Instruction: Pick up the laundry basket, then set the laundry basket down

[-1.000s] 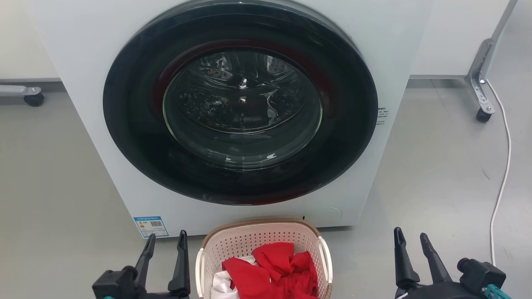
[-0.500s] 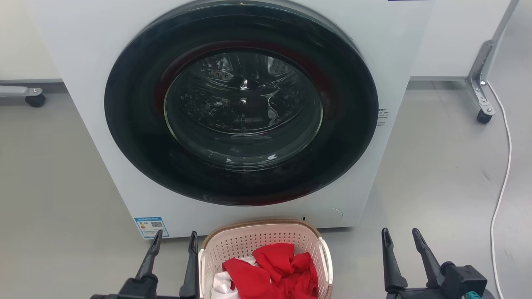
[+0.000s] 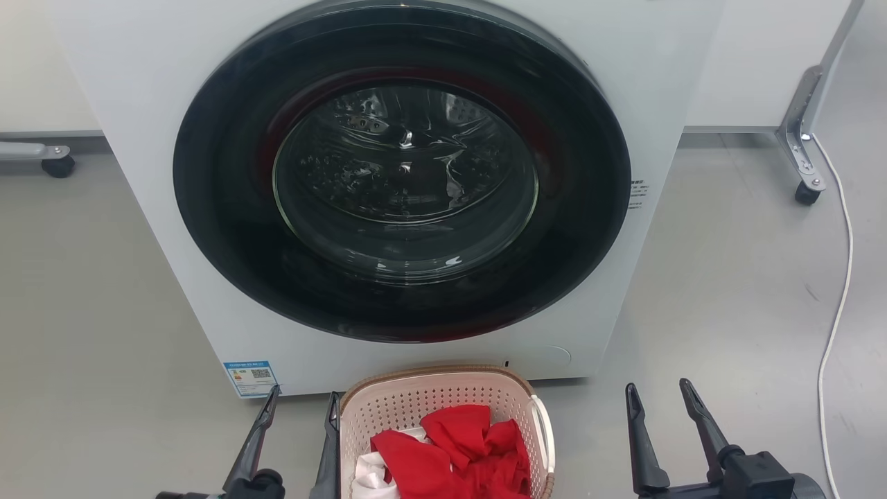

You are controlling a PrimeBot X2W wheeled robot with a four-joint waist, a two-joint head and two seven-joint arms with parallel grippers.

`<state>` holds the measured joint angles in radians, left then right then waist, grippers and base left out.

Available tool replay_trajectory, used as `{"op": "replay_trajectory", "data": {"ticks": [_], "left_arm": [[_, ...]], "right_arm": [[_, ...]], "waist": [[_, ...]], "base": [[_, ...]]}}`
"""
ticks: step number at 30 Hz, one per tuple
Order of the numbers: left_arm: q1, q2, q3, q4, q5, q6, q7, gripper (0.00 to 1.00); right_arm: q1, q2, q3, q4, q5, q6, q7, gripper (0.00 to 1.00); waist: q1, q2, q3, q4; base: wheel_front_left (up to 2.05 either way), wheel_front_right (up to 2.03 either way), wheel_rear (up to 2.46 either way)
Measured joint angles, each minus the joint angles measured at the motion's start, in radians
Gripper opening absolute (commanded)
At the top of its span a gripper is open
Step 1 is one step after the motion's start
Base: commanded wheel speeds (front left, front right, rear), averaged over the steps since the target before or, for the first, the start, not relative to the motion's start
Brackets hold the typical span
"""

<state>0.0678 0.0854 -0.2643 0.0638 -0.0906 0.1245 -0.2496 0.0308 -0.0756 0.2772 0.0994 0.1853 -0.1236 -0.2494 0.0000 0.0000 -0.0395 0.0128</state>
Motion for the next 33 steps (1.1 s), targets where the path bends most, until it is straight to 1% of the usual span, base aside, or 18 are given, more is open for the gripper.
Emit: {"op": "replay_trajectory", "data": {"ticks": [26, 33], "left_arm": [[0.002, -0.007, 0.018, 0.014, -0.005, 0.0, 0.0, 1.0], [0.0, -0.008, 0.023, 0.021, -0.006, 0.0, 0.0, 1.0]], "right_arm": [[0.002, 0.0, -0.011, -0.003, -0.001, -0.001, 0.0, 1.0], [-0.007, 0.0, -0.02, 0.009, 0.001, 0.002, 0.0, 1.0]], "waist": [[0.0001, 0.0001, 0.014, 0.0], [0.0, 0.0, 0.052, -0.002]], "base": [[0.0, 0.0, 0.0], [0.0, 0.0, 0.0]]}}
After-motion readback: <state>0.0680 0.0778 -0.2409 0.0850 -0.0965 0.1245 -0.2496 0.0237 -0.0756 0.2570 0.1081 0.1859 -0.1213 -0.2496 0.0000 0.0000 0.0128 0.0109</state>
